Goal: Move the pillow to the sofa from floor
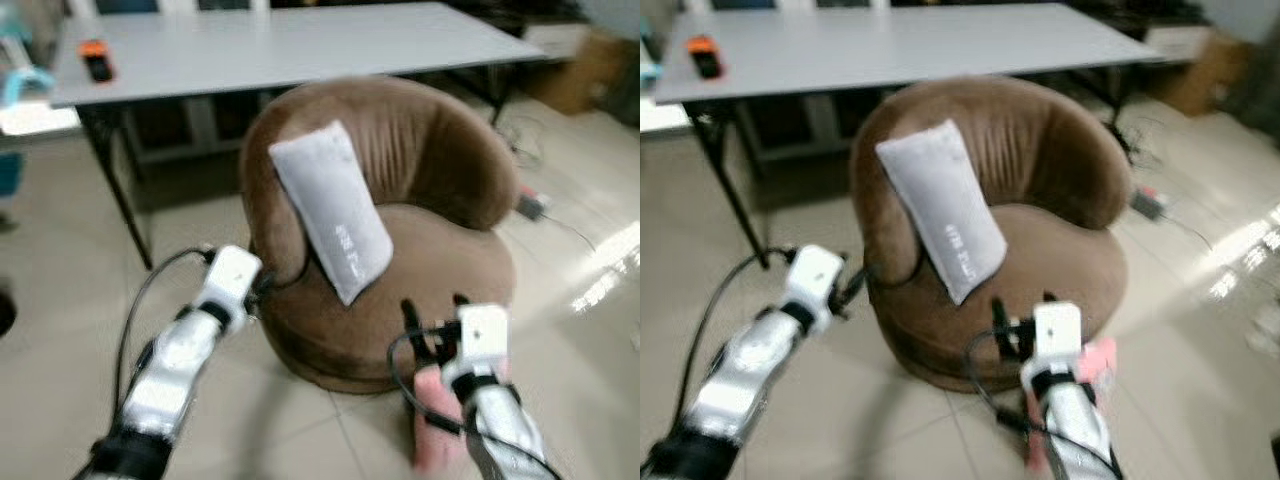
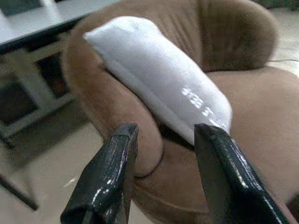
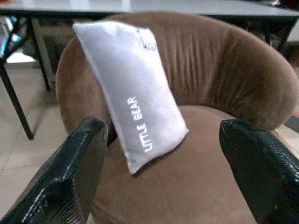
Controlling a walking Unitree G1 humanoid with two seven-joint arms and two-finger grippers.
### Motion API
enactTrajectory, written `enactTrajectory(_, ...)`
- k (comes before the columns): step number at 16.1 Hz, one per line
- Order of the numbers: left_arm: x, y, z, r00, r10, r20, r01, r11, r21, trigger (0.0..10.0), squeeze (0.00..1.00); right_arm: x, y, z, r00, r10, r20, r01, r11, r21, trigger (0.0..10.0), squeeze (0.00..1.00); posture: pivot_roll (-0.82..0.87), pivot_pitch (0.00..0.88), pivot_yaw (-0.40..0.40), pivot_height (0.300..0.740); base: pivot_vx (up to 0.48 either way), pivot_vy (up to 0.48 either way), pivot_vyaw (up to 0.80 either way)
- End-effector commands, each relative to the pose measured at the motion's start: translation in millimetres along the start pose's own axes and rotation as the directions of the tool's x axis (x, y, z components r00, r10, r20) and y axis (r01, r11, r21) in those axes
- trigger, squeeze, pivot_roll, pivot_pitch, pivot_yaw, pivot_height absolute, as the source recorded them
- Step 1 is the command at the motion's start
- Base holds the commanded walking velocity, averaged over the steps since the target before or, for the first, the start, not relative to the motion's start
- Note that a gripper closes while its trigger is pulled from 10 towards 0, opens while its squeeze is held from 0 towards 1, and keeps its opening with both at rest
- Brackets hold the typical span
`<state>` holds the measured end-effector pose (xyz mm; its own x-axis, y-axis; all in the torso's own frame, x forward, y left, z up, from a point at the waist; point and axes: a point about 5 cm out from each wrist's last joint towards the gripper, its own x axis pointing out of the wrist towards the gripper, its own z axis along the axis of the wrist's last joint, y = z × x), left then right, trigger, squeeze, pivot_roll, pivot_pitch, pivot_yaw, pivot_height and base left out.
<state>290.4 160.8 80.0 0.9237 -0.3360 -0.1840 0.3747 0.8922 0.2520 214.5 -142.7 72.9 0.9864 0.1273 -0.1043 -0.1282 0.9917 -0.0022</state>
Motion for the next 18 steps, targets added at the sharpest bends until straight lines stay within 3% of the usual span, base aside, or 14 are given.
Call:
enactTrajectory(1,6.0,-9.0,8.5,0.999,-0.027,0.028,0.027,1.0,0.007,10.0,0.0,-4.1,-10.8,-4.7,0.999,-0.045,-0.02,0.045,0.999,0.0,10.0,0.0,0.05,0.025,-0.015,0.74,0.0,-0.48,0.0)
enactTrajectory(6,8.8,-7.9,9.5,0.998,-0.056,0.019,0.056,0.998,0.025,10.0,0.0,-10.5,-9.6,-9.6,0.995,-0.095,-0.02,0.096,0.994,0.059,10.0,0.0,0.05,0.023,0.028,0.74,0.0,-0.48,0.0)
enactTrajectory(10,11.6,-8.6,10.5,0.998,-0.062,0.02,0.062,0.998,0.029,10.0,0.0,-12.5,-6.9,-10.3,0.997,-0.077,-0.014,0.078,0.997,0.01,10.0,0.0,0.04,0.023,0.038,0.74,0.0,-0.48,0.0)
enactTrajectory(18,7.4,-6.2,6.9,0.999,-0.038,0.021,0.037,0.999,0.02,10.0,0.0,-8.0,1.3,-6.2,1.0,0.01,0.004,-0.01,1.0,-0.016,10.0,0.0,0.04,0.024,0.026,0.74,0.0,-0.48,0.8)
